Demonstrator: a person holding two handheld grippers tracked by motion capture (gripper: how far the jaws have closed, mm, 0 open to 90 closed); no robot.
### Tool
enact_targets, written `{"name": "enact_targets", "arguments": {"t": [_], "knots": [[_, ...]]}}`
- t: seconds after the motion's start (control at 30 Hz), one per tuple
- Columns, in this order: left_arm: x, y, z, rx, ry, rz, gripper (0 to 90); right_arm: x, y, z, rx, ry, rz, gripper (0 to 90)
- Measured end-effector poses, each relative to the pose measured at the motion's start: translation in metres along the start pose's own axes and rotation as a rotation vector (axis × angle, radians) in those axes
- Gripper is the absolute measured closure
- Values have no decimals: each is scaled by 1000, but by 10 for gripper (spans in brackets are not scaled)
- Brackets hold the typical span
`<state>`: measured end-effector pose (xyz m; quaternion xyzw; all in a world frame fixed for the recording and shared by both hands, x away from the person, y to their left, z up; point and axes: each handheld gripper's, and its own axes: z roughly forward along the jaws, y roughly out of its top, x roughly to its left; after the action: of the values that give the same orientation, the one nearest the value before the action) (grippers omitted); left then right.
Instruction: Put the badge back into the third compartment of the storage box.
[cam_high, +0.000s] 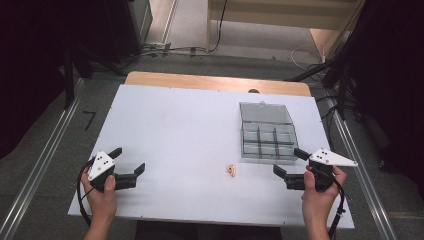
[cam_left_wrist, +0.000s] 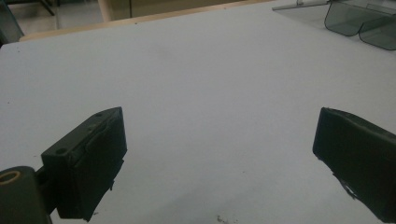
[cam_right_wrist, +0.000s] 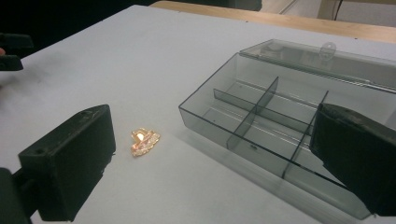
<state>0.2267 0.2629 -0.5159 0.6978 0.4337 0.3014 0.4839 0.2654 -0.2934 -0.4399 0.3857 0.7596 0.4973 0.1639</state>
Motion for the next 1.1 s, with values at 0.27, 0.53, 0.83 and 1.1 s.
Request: {"name": "enact_targets", "arguments": {"t": [0.27, 0.53, 0.83, 1.1], "knots": [[0, 0, 0, 0, -1, 0, 33, 9, 7, 16, 21, 19, -5, 0], [0, 0, 0, 4, -2, 0, 33, 17, 12, 28, 35, 37, -10, 0], [0, 0, 1, 6, -4, 0, 33, 29, 15, 44, 62, 61, -18, 0], [0, 0, 1, 8, -6, 0, 33, 39, 15, 58, 92, 88, -29, 0]]}}
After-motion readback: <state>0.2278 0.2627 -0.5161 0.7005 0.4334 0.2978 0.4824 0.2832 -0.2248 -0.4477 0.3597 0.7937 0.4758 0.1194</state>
